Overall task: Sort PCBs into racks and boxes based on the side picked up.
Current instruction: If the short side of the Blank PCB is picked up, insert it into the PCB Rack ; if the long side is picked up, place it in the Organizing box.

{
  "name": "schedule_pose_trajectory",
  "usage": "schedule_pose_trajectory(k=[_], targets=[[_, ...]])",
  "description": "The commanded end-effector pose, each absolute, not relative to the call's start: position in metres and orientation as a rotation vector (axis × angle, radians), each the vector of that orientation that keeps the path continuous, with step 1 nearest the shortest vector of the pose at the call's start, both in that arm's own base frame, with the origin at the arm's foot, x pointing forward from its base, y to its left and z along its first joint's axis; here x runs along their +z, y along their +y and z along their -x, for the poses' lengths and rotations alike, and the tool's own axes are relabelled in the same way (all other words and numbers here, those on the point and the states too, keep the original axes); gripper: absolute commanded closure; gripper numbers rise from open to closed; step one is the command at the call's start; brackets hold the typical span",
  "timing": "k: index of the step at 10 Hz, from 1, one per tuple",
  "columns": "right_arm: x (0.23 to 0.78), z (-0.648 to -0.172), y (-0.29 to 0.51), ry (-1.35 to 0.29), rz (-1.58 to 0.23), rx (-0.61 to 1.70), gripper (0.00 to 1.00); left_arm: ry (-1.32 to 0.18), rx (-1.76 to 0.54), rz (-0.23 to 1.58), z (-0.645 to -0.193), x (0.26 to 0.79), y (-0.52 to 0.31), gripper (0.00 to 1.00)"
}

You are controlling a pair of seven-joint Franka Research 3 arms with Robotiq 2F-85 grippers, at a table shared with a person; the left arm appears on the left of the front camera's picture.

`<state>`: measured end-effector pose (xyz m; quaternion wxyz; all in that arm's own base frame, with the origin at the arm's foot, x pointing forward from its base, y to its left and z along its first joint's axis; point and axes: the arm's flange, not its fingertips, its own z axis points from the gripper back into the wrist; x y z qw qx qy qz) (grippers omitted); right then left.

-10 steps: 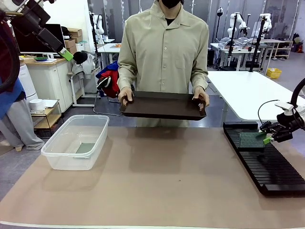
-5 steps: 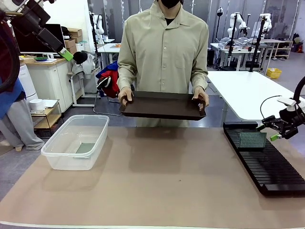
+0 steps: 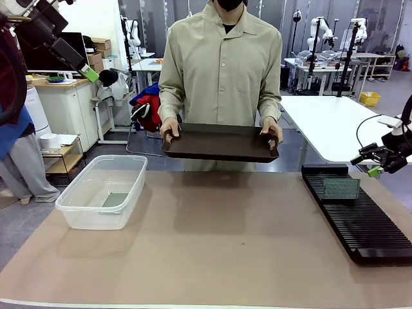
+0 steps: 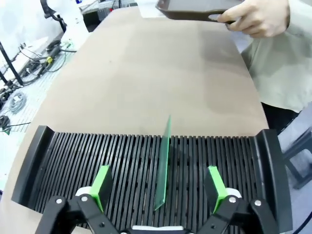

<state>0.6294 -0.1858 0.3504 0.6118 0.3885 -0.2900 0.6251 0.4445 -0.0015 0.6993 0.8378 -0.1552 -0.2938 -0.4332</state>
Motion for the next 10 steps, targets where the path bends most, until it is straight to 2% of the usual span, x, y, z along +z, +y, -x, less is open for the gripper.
schedule_pose_trajectory(k=[1,2,8,10], targets=[[0.356,-0.615,-0.173,-0.639,-0.899,1.391,0.00,-0.615,-0.920,0.330,-0.443,0.699,-0.002,0.00],[0.350,-0.629,-0.186,-0.669,-0.896,1.442,0.00,-0.615,-0.920,0.330,-0.443,0.699,-0.002,0.00],[0.349,-0.626,-0.185,-0.661,-0.905,1.426,0.00,-0.615,-0.920,0.330,-0.443,0.699,-0.002,0.00],[0.383,-0.616,-0.169,-0.621,-0.884,1.426,0.00,-0.615,-0.920,0.330,-0.443,0.699,-0.002,0.00]])
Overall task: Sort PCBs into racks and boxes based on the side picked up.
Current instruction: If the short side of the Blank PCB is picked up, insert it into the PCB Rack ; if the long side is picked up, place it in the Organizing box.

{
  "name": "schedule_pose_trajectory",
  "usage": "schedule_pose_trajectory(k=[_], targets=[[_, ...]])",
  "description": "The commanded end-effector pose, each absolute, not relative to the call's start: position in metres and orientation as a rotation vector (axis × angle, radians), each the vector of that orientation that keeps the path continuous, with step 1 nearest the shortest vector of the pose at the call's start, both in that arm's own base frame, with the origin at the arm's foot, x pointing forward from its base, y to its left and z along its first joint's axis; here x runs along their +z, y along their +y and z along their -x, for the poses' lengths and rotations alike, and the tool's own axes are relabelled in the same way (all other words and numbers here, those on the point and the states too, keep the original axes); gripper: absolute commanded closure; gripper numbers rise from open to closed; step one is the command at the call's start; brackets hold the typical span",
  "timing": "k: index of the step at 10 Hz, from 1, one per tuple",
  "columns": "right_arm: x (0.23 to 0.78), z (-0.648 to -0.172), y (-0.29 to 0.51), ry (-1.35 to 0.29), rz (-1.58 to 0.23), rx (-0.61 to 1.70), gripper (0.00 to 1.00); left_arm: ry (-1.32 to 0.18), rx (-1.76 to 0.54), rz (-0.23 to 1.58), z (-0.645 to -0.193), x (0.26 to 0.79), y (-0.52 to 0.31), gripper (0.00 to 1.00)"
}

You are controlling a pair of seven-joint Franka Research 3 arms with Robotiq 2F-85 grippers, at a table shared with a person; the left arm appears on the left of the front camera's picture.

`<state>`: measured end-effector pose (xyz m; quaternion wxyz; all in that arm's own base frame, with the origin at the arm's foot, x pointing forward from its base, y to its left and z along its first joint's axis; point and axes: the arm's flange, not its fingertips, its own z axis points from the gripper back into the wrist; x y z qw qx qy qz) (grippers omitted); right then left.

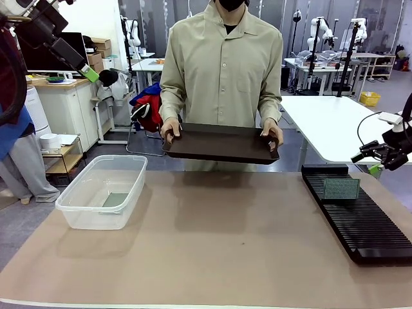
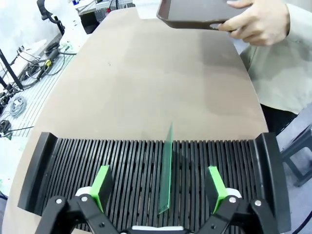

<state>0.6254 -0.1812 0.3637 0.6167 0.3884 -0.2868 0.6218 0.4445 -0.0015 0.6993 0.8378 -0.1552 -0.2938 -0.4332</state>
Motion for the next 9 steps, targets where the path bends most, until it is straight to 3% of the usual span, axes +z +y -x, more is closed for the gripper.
schedule_pose_trajectory(k=[1,5,9], targets=[[0.399,-0.612,-0.160,-0.603,-0.869,1.416,0.00,-0.615,-0.920,0.330,-0.443,0.699,-0.002,0.00],[0.479,-0.579,-0.134,-0.519,-0.819,1.317,0.00,-0.615,-0.920,0.330,-0.443,0.699,-0.002,0.00],[0.533,-0.543,-0.119,-0.477,-0.574,1.105,0.00,-0.615,-0.920,0.330,-0.443,0.699,-0.002,0.00]])
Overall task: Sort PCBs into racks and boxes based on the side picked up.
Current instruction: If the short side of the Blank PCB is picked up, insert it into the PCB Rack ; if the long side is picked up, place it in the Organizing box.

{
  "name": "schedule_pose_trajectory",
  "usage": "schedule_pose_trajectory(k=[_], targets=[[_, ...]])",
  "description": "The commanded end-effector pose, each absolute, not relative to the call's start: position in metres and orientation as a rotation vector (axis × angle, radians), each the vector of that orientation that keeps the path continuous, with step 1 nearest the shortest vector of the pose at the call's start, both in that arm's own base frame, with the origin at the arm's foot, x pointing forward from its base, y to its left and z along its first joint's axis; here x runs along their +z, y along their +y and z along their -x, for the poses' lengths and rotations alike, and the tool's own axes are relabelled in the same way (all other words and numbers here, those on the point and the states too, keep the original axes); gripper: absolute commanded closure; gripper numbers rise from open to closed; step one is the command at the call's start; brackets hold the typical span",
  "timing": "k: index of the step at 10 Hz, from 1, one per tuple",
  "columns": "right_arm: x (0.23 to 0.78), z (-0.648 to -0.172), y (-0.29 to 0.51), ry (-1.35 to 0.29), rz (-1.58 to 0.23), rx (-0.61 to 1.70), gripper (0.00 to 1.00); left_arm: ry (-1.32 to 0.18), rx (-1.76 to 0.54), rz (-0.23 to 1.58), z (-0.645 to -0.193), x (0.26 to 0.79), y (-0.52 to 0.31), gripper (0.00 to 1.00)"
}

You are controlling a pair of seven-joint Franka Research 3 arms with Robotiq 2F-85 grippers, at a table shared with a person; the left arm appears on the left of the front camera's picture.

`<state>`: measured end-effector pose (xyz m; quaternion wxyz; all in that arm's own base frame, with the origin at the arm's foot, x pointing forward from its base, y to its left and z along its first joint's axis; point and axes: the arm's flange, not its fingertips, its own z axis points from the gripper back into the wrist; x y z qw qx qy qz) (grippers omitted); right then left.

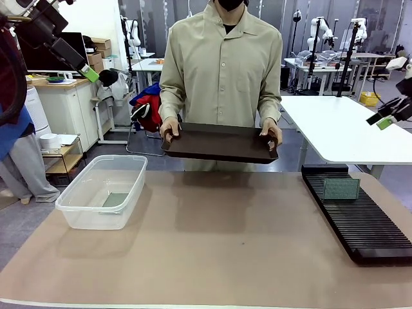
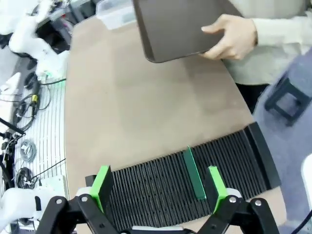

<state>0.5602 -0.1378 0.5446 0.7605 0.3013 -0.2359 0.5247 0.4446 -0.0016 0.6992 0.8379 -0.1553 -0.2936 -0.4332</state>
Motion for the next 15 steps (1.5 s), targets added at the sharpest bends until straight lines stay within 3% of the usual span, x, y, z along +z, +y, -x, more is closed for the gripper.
schedule_pose_trajectory(k=[1,3,4,9,15], targets=[[0.537,-0.530,-0.110,-0.497,-0.508,1.097,0.00,-0.615,-0.920,0.330,-0.443,0.699,-0.002,0.00],[0.545,-0.506,-0.104,-0.536,-0.396,1.120,0.00,-0.615,-0.920,0.330,-0.443,0.699,-0.002,0.00],[0.554,-0.539,-0.124,-0.523,-0.534,1.125,0.00,-0.615,-0.920,0.330,-0.443,0.699,-0.002,0.00],[0.551,-0.534,-0.125,-0.514,-0.511,1.122,0.00,-0.615,-0.920,0.330,-0.443,0.699,-0.002,0.00],[0.595,-0.515,-0.116,-0.657,-0.549,1.098,0.00,-0.615,-0.920,0.330,-0.443,0.699,-0.002,0.00]])
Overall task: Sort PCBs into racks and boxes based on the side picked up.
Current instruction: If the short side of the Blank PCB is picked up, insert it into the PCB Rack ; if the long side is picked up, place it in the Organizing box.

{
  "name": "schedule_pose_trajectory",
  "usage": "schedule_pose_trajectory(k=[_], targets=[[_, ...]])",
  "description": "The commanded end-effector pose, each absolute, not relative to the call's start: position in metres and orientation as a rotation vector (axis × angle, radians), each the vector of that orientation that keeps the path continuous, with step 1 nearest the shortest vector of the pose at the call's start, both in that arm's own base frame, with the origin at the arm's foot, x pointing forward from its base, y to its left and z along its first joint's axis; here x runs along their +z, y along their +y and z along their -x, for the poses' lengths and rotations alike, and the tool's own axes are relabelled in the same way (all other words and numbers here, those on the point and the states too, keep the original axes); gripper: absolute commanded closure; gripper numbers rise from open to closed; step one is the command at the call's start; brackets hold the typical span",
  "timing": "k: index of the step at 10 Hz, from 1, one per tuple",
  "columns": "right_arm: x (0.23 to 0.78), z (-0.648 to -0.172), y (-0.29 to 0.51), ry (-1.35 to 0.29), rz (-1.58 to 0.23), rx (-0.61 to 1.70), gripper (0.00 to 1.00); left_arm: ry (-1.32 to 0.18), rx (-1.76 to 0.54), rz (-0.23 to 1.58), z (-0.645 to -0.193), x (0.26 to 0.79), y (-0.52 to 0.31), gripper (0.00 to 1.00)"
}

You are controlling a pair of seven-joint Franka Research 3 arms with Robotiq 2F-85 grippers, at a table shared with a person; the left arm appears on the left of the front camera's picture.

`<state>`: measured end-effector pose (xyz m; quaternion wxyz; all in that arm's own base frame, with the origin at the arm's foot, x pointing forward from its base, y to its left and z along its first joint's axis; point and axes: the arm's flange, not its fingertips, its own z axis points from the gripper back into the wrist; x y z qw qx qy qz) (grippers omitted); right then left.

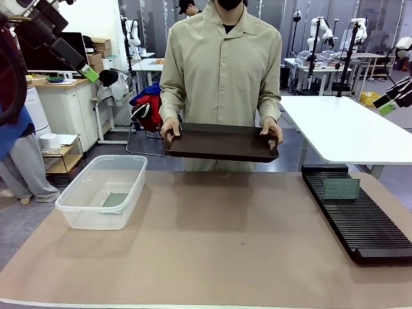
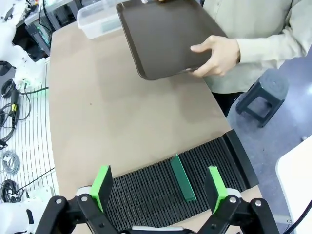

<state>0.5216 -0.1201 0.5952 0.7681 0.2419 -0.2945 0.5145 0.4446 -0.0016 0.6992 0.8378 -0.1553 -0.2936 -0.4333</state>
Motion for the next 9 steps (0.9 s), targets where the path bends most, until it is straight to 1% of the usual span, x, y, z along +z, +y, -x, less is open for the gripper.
schedule_pose_trajectory(k=[1,4,6,9], targets=[[0.603,-0.513,-0.117,-0.693,-0.565,1.075,0.00,-0.615,-0.920,0.330,-0.443,0.699,-0.002,0.00],[0.613,-0.506,-0.118,-0.736,-0.537,1.099,0.00,-0.615,-0.920,0.330,-0.443,0.699,-0.002,0.00],[0.615,-0.503,-0.116,-0.776,-0.501,1.076,0.00,-0.615,-0.920,0.330,-0.443,0.699,-0.002,0.00],[0.615,-0.505,-0.118,-0.777,-0.514,1.112,0.00,-0.615,-0.920,0.330,-0.443,0.699,-0.002,0.00]])
